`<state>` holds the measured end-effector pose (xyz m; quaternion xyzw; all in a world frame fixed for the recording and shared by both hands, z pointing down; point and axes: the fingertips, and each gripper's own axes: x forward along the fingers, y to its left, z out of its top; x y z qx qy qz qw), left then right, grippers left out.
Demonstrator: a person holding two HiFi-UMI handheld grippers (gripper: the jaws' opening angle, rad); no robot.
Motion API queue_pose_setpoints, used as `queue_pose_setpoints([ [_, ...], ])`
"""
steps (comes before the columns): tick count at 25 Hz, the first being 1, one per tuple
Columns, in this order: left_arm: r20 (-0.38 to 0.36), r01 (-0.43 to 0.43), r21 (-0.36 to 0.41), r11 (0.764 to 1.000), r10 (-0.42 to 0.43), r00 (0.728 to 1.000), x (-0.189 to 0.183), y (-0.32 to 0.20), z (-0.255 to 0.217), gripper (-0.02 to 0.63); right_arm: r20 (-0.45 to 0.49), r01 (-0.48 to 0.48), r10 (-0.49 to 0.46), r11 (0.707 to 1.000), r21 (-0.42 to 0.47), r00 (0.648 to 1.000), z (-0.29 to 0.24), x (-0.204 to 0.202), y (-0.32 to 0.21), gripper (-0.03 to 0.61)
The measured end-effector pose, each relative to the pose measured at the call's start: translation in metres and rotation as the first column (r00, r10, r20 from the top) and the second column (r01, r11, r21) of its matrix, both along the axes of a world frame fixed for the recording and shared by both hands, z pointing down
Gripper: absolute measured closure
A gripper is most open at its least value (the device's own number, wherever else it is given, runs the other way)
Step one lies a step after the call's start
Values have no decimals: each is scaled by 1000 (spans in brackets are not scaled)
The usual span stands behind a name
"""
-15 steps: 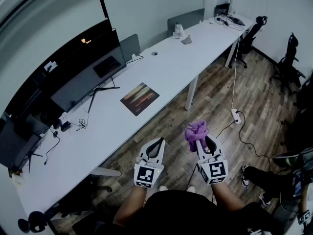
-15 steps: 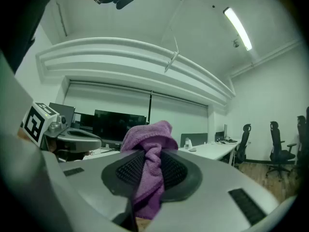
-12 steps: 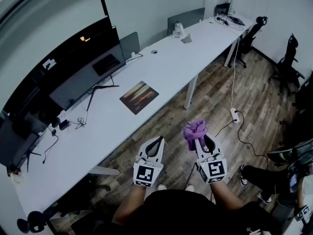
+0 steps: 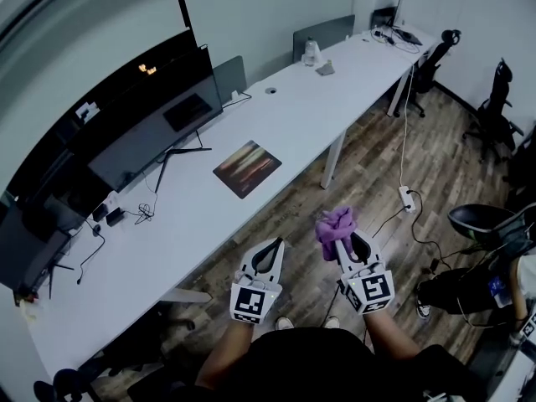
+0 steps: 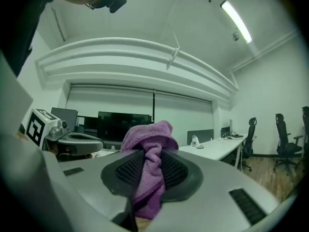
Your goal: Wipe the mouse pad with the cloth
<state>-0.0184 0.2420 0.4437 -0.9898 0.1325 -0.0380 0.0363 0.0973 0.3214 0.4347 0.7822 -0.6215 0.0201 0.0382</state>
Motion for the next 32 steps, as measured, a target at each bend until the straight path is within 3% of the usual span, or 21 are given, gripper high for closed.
queue_pose_setpoints([
  [8,13,32,8,999,-32,999,-26,-24,9,592,1,2,-2,999,-45,1000,11,-15,-23,477],
  [14,14,47,-32,998,-47,999,-25,-43,19,592,16,-2,3,998,-58,1000,18,4,-42,476],
  [18,41,53,-22,998,-52,998,-13,-59,21,592,3,7,-6,999,-42,1000,19,17,-62,476],
  [25,85,70,-34,997,-67,994,17,-87,37,592,20,96,-94,991,-95,995,31,54,-97,476],
  [32,136,135,-41,990,-128,982,50,-118,46,592,39,184,-181,976,-116,983,37,88,-137,476],
])
